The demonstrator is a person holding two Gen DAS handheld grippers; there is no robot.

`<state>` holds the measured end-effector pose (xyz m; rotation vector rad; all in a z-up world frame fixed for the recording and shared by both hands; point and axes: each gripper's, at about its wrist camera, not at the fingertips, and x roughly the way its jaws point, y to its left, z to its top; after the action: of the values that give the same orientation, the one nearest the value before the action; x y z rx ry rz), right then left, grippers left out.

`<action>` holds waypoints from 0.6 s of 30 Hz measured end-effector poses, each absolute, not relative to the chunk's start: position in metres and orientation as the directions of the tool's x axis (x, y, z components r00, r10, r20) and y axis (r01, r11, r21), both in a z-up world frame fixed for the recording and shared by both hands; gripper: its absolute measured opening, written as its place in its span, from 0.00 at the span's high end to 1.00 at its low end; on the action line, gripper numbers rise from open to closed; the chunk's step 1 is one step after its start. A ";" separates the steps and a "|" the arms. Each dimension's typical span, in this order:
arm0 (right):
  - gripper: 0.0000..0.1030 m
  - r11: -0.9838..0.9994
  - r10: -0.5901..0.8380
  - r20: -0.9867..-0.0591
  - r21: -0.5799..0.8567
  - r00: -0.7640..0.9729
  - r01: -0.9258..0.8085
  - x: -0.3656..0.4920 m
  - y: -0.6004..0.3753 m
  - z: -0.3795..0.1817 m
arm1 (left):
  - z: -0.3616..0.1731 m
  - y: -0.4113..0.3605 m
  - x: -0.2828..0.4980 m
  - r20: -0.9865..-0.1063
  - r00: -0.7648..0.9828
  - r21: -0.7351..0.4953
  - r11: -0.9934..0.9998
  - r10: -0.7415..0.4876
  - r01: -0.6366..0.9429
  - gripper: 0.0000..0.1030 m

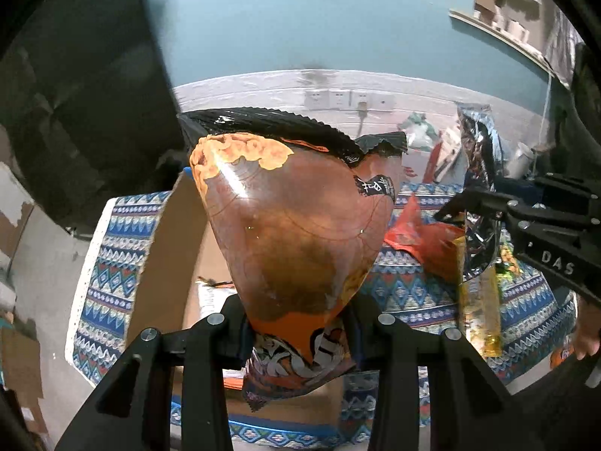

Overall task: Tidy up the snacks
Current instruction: 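Carry both bags into the cardboard box and open both grippers to release them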

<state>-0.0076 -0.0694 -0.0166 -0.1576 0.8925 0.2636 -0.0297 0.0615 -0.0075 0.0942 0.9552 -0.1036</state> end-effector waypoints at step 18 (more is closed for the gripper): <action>0.75 0.905 0.292 -0.805 0.058 0.516 -0.421 0.020 0.027 -0.027 | -0.027 0.135 -0.025 -0.846 0.533 0.037 0.999 0.036 -0.008 0.61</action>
<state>0.0202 0.0274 -0.0267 -0.1516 0.9350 0.4303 -0.0248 0.1348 -0.0266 0.0296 1.0087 0.0263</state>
